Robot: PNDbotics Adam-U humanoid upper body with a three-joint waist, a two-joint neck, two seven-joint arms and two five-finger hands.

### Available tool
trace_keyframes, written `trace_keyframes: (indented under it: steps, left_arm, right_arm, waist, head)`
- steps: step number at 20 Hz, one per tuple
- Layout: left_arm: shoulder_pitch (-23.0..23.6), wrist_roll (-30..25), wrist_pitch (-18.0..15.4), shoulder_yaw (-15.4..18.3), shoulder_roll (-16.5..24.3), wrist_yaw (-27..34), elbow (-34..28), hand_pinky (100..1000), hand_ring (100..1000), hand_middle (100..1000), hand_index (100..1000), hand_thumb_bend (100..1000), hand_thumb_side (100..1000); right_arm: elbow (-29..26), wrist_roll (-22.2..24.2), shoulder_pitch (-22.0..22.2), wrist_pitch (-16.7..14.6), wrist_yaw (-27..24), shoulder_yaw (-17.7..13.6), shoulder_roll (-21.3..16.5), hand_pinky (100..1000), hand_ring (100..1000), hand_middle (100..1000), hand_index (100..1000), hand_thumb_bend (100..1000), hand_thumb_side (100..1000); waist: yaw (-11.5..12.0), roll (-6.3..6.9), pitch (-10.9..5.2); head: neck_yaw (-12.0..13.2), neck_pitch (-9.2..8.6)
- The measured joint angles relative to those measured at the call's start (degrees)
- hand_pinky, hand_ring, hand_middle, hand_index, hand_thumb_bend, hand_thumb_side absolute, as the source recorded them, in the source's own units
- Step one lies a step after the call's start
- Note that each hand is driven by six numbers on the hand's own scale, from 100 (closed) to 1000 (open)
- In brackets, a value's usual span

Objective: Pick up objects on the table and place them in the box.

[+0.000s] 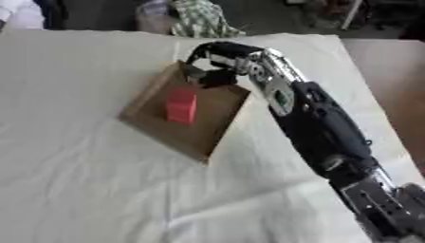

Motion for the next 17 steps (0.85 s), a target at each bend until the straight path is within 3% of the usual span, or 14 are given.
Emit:
trace_keyframes:
  steps: [2,5,9,14,17]
  left_arm:
    - [0.05,0.05,-0.03,0.03,0.03,-0.03,0.0,583,803,768,759,100,641]
    - [0.11,0.34,-0.12,0.07,0.09,-0.25,0.0,583,803,769,759,100,641]
    - [0.32,0.7,-0.23,0.24,0.59,-0.44,0.0,584,803,769,759,100,639]
    - [0.43,1.07,-0.53,0.48,1.08,-0.75,0.0,583,803,769,759,100,638]
    - [0.45,1.4,-0.68,0.77,1.23,-0.95,0.0,583,803,769,759,100,637]
  right_arm:
    - [-3.47,-0.29,0.59,0.18,-1.52,-0.69,-1.61,962,967,899,892,100,875]
    - [-11.1,-0.99,2.7,0.74,-4.85,-2.15,-5.31,953,945,872,868,100,923]
    - [-21.86,-3.3,6.72,2.98,-9.8,-4.81,-10.24,934,907,831,831,100,915]
    - [-33.77,-9.32,12.92,7.35,-14.22,-8.72,-15.05,910,861,800,797,100,906]
    - [-36.87,-14.53,16.32,7.97,-15.96,-10.91,-17.17,907,854,799,795,100,907]
  waist:
    - [-0.35,-0.03,-0.06]
    - [-1.06,-0.1,-0.26]
    - [-1.79,-0.01,-0.51]
    - [-2.79,0.44,-0.69]
    - [-3.33,0.55,-0.88]
  head:
    - [0.49,0.33]
    - [1.55,0.53]
    - [3.03,0.83]
    - [4.76,0.89]
    - [5.75,1.26]
